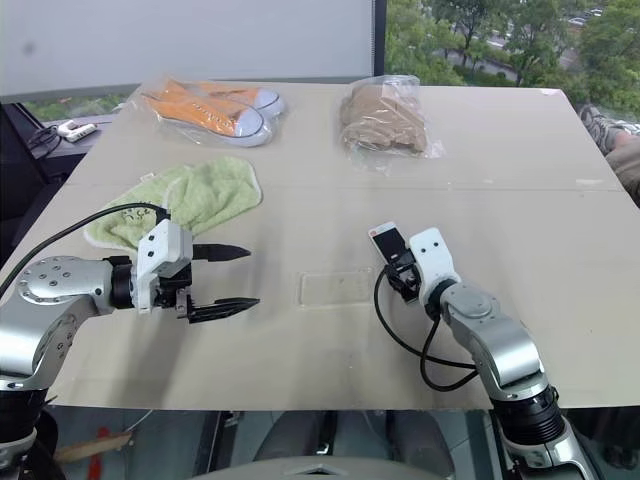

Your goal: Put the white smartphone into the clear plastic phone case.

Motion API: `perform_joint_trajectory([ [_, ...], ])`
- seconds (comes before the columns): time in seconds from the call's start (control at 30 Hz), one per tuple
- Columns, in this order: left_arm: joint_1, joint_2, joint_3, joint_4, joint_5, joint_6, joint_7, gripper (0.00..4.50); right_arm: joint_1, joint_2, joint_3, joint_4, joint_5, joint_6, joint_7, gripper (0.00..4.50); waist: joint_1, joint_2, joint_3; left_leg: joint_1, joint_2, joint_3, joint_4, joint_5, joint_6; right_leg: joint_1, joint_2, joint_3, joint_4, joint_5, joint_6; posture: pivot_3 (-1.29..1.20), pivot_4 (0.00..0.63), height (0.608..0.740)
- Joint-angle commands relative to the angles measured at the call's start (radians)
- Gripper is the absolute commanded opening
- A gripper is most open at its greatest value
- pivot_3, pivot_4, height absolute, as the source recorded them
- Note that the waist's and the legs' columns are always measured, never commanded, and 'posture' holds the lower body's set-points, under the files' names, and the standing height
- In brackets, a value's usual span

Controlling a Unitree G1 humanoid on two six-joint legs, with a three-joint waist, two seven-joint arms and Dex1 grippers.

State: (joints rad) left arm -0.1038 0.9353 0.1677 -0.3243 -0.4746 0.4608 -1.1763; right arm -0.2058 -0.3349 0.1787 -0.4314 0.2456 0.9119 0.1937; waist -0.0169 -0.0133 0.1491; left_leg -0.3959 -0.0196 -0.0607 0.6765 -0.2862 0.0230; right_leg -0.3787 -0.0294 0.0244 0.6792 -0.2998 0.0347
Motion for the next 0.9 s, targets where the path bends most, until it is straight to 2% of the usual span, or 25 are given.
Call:
perform_joint_trajectory([
  [0.03,0.010,0.019,0.021,-0.018,-0.012,-0.014,-0.012,4.50,-0.010,-0.007,-0.023,-0.002,-0.010,-0.035,0.023,2.98,0.000,0.000,0.000,0.000,0.000,0.000,0.000,0.000,0.000,0.000,0.000,0.000,0.000,0.000,0.000,0.00,0.150,0.740],
  [0.2,0.064,0.069,0.033,0.064,0.034,-0.084,-0.069,4.50,-0.050,-0.057,-0.048,-0.028,0.016,-0.162,0.140,2.98,-0.002,0.003,0.002,0.000,0.000,0.002,-0.003,0.000,0.000,-0.001,0.000,0.002,-0.001,0.000,0.000,0.00,0.150,0.740],
  [0.4,0.027,0.082,0.036,0.126,0.032,-0.110,-0.100,4.50,-0.107,-0.193,-0.092,-0.025,0.119,-0.248,0.408,2.98,0.004,0.003,0.003,-0.001,0.000,0.001,-0.005,0.000,0.000,-0.001,-0.001,0.000,-0.002,0.000,0.000,0.00,0.150,0.740],
  [0.57,0.026,0.078,0.004,0.141,0.044,-0.136,-0.129,4.50,-0.190,-0.394,0.004,0.075,0.105,-0.412,0.771,2.98,0.000,0.003,0.003,-0.001,-0.001,0.002,-0.005,0.000,0.001,-0.001,-0.002,0.000,-0.002,0.000,0.000,0.00,0.150,0.740],
  [0.67,0.024,0.065,-0.012,0.137,0.046,-0.144,-0.127,4.50,-0.246,-0.458,0.062,0.160,0.059,-0.507,0.907,2.98,-0.001,0.003,0.003,0.000,0.000,0.002,-0.005,0.000,0.001,-0.001,-0.002,-0.001,-0.002,0.000,0.000,0.00,0.150,0.740],
  [0.77,0.014,0.045,-0.051,0.138,0.065,-0.156,-0.119,4.50,-0.340,-0.474,0.140,0.243,0.012,-0.547,1.029,2.98,-0.001,0.003,0.004,0.000,0.000,0.002,-0.005,0.000,0.001,-0.001,-0.002,-0.001,-0.002,0.000,0.000,0.00,0.150,0.740],
  [0.9,-0.019,0.017,-0.089,0.155,0.082,-0.166,-0.106,4.50,-0.427,-0.439,0.206,0.309,-0.043,-0.561,1.079,2.98,0.001,0.002,0.004,-0.001,0.000,0.001,-0.004,0.000,0.000,-0.001,-0.002,-0.002,-0.002,0.000,0.000,0.00,0.150,0.740],
])
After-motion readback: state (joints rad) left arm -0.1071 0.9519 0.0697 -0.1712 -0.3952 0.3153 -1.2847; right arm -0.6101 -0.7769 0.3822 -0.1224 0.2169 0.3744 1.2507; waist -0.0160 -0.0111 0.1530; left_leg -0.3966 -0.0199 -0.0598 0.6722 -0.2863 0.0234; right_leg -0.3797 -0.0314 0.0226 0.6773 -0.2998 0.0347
